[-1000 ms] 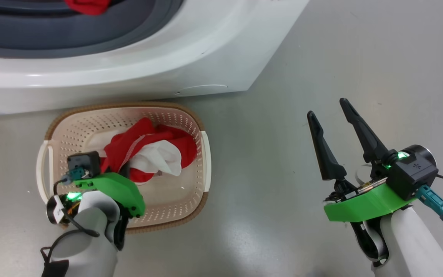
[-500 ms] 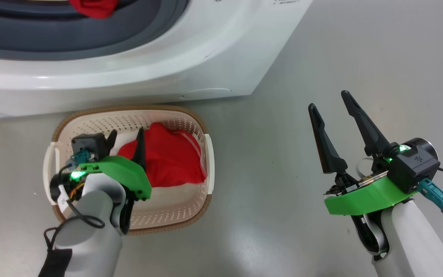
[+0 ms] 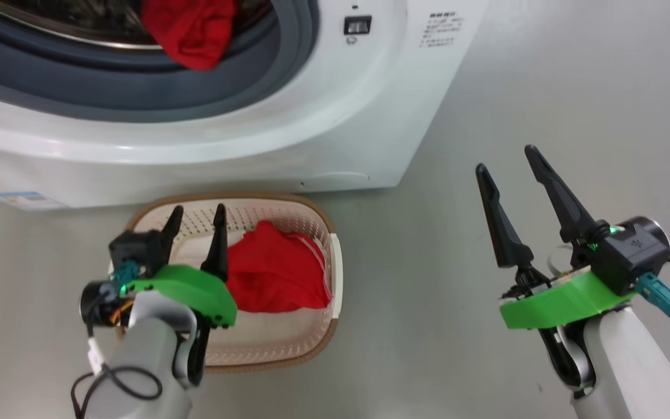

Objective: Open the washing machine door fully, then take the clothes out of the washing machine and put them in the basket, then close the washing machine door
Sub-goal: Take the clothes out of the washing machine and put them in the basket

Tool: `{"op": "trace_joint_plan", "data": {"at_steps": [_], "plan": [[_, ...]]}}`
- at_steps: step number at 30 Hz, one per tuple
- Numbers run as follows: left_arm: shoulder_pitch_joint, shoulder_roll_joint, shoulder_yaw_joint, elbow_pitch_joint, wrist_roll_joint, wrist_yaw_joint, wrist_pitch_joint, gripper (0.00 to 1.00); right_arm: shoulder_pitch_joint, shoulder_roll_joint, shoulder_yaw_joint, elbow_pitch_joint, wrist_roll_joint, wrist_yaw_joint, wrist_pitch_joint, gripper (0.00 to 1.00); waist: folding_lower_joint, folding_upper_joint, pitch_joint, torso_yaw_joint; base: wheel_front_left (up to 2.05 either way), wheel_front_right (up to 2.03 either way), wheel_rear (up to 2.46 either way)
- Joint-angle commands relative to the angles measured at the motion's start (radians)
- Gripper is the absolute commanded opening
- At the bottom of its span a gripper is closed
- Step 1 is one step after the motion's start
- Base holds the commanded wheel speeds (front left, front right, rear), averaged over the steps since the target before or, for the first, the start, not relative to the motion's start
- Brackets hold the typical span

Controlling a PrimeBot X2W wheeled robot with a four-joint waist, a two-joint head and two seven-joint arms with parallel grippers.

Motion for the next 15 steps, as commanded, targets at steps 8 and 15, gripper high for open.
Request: {"op": "trace_joint_plan", "data": {"at_steps": [8,15], "plan": [[0.147,0.028,0.076,-0.169,0.033,-0.021,-0.012,1.00,0.072,0.007,-0.035,-0.012,-0.031,0.004,-0.006,1.00,0.0000,0.0000,-0.143,0.027,0.00,0.00,0.00],[0.245,0.028,0.113,-0.312,0.069,-0.031,-0.012,1.00,0.122,0.012,-0.071,-0.014,-0.047,0.004,-0.006,1.00,0.0000,0.0000,-0.222,0.022,0.00,0.00,0.00]]}}
